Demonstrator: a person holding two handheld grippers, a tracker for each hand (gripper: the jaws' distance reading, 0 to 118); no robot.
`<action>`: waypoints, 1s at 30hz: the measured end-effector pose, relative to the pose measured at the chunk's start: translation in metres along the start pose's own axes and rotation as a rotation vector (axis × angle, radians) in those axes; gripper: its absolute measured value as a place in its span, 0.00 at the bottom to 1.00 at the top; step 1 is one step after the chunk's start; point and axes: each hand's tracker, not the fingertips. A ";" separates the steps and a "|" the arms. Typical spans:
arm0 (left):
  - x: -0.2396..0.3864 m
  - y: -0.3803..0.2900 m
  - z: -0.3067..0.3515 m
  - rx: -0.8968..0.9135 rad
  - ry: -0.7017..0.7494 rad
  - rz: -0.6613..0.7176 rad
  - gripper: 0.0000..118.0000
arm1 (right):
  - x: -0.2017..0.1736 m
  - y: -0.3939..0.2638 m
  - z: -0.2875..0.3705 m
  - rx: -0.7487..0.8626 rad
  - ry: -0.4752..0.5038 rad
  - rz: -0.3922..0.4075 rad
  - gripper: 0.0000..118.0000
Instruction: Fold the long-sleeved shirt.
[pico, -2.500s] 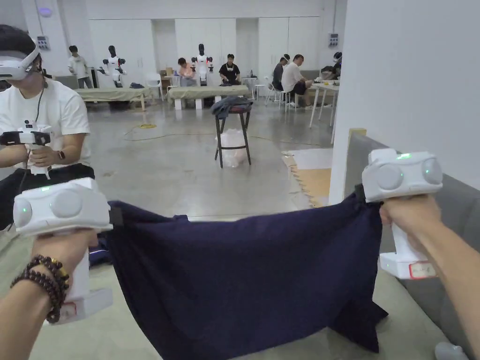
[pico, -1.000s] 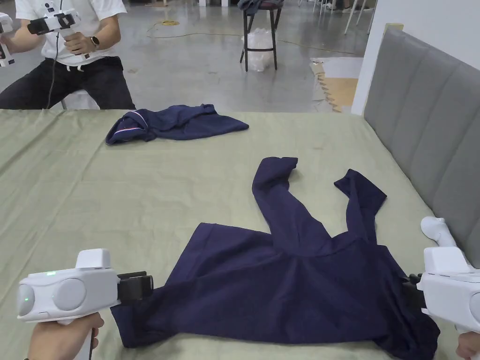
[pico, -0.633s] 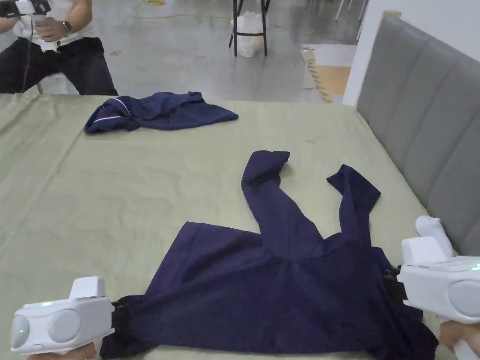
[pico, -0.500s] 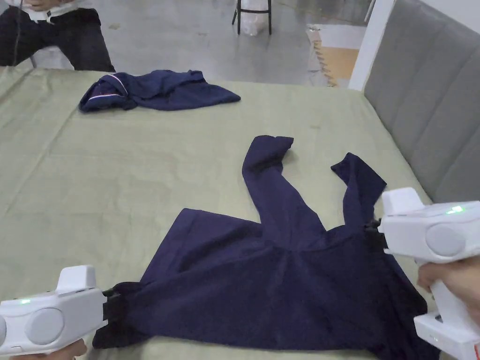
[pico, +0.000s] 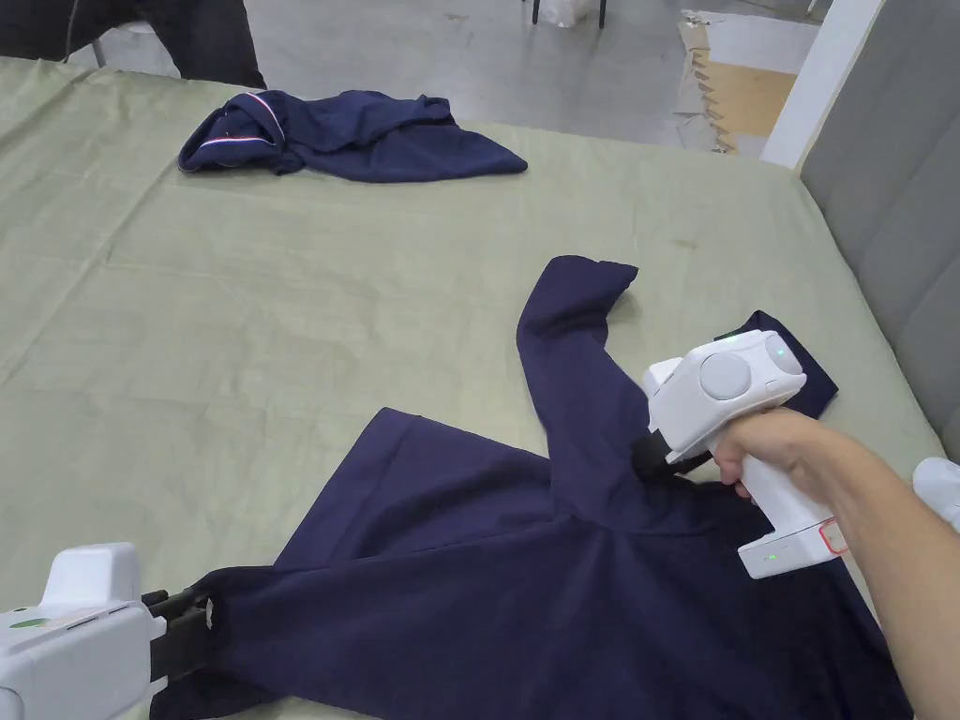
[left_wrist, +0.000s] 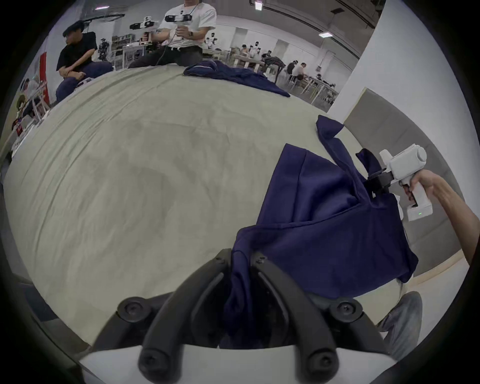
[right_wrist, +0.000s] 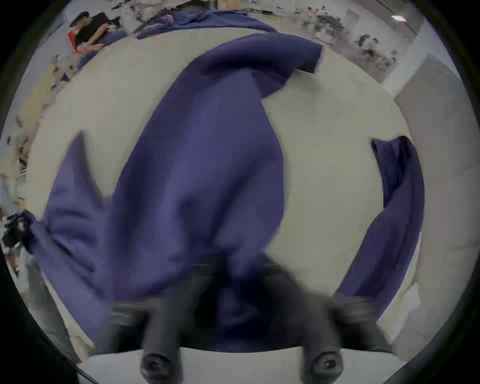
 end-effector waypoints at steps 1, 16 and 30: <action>0.001 0.002 0.000 0.002 0.002 -0.003 0.13 | -0.006 -0.007 0.008 0.029 -0.089 0.017 0.00; 0.107 0.253 0.122 0.455 -0.111 -0.252 0.14 | 0.024 0.019 0.360 0.568 -0.539 0.019 0.00; 0.230 0.550 0.244 0.784 -0.079 -0.202 0.13 | 0.068 0.153 0.577 1.086 -0.723 -0.236 0.00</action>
